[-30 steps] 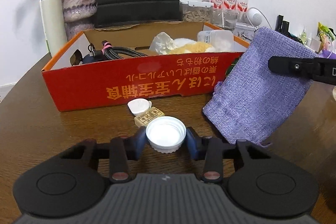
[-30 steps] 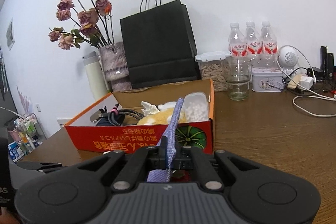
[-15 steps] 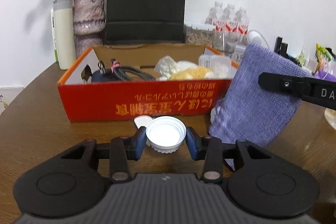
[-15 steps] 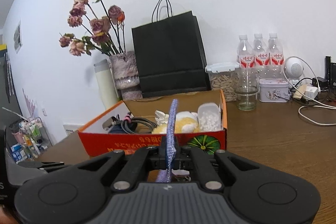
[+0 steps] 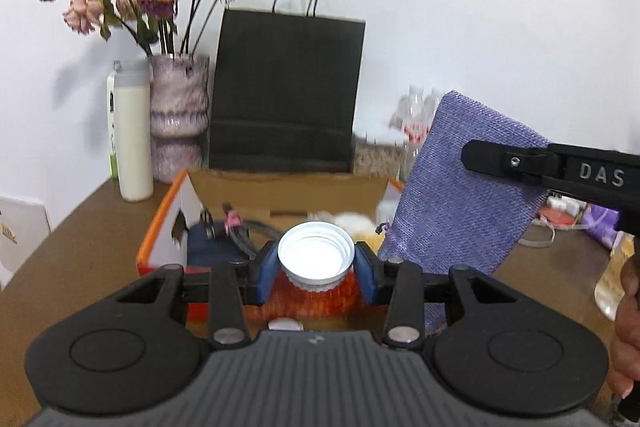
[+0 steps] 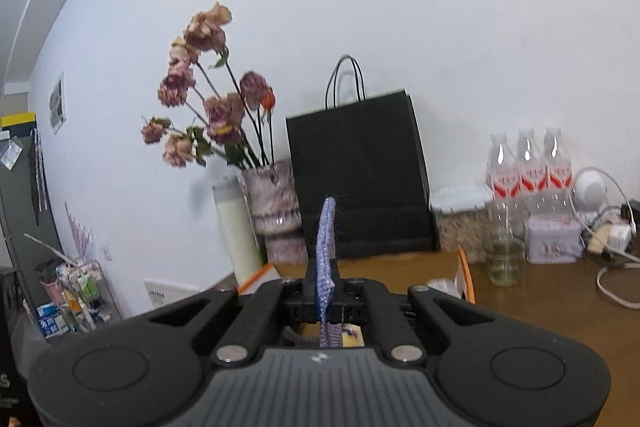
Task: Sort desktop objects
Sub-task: 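Carry the lavender pouch and white lid over the box with both tools, then open both tools to drop the pouch and white lid into the box, then withdraw both tools and move right tool to the red rose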
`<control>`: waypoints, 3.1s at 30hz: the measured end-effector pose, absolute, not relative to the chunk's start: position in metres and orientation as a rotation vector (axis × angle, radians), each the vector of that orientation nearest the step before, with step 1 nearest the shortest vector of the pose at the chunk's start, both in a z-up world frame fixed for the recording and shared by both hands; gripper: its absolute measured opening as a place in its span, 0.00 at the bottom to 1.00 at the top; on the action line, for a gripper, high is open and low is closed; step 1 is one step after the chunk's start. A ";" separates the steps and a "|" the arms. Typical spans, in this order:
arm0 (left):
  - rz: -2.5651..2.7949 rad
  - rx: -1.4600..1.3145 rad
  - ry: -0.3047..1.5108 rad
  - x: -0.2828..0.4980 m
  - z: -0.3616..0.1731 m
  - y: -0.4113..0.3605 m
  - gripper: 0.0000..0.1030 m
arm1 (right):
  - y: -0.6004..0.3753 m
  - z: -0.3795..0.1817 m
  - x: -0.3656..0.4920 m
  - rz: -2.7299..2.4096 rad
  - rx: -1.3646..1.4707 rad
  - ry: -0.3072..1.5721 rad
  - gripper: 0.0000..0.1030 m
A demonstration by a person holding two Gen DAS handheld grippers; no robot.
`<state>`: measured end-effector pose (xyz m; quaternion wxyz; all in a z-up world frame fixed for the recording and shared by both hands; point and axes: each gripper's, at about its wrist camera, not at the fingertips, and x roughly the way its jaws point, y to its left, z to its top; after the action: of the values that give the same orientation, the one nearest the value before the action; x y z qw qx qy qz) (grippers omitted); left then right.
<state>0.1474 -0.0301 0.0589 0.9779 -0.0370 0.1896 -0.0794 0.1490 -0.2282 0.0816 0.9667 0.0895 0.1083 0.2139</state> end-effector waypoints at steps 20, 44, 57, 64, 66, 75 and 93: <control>-0.109 -0.133 0.337 0.267 0.063 0.008 0.40 | -0.186 0.074 0.285 0.463 0.348 0.239 0.01; -0.073 -0.060 0.503 0.317 0.008 0.008 0.42 | -0.188 0.009 0.343 0.276 0.170 0.524 0.06; -0.029 -0.063 0.396 0.304 0.017 0.009 1.00 | -0.178 0.013 0.341 0.227 0.104 0.538 0.74; -0.002 -0.070 0.380 0.297 0.021 0.010 1.00 | -0.176 0.023 0.327 0.160 0.036 0.507 0.87; 0.005 -0.071 0.375 0.293 0.021 0.010 1.00 | -0.177 0.025 0.322 0.153 0.021 0.500 0.89; -0.003 -0.067 0.353 0.268 0.023 0.011 1.00 | -0.181 0.030 0.295 0.178 -0.014 0.463 0.93; -0.030 -0.041 0.354 0.203 0.010 0.010 1.00 | -0.188 0.012 0.203 0.203 -0.106 0.373 0.99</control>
<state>0.2033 0.0099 0.0101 0.9840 -0.0206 0.1761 -0.0150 0.2032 -0.1878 0.0117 0.9762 -0.0528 0.1848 0.1005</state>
